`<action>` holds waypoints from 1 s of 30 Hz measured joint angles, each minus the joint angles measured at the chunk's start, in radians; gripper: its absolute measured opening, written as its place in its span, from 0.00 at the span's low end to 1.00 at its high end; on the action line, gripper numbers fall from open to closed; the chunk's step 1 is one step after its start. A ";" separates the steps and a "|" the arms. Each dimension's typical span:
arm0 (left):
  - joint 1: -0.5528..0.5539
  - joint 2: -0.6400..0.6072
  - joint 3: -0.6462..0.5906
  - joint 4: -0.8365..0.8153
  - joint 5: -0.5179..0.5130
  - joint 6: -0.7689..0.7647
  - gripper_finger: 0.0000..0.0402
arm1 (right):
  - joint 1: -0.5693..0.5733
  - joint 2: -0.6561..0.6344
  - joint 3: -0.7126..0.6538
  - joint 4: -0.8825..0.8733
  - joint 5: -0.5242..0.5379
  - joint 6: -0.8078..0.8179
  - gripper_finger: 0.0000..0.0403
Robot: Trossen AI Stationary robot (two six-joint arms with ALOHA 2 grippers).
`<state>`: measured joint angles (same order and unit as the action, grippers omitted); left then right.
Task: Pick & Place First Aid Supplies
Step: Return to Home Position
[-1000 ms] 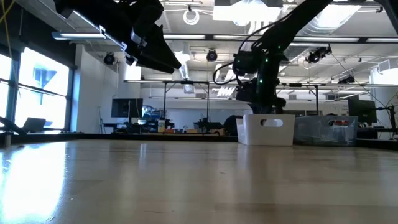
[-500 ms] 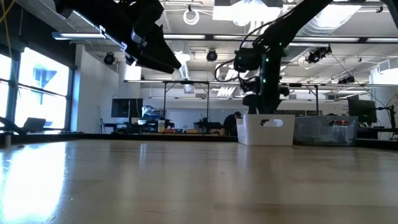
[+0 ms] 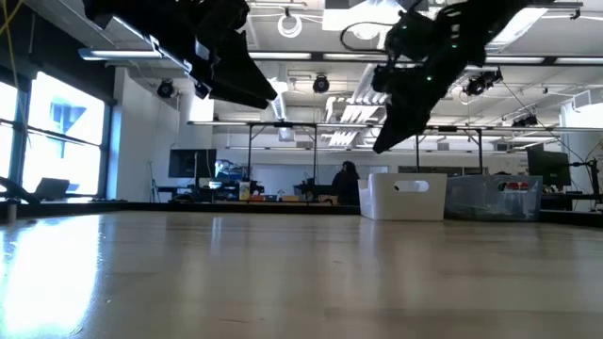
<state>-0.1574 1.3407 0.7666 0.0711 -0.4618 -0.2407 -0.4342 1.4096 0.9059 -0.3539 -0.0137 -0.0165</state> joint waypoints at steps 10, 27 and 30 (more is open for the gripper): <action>0.006 0.060 -0.043 0.307 0.201 0.139 0.54 | 0.131 -0.310 -0.300 0.280 -0.221 -0.115 0.06; 0.278 0.044 -0.211 0.527 0.410 0.074 0.54 | 0.058 -0.877 -0.663 0.462 -0.298 -0.164 0.01; 0.333 0.020 -0.222 0.530 0.426 0.080 0.54 | 0.046 -0.941 -0.668 0.452 -0.327 -0.132 0.01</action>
<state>0.1758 1.3606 0.5447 0.6012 -0.0360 -0.1603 -0.3885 0.4681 0.2375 0.0986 -0.3407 -0.1484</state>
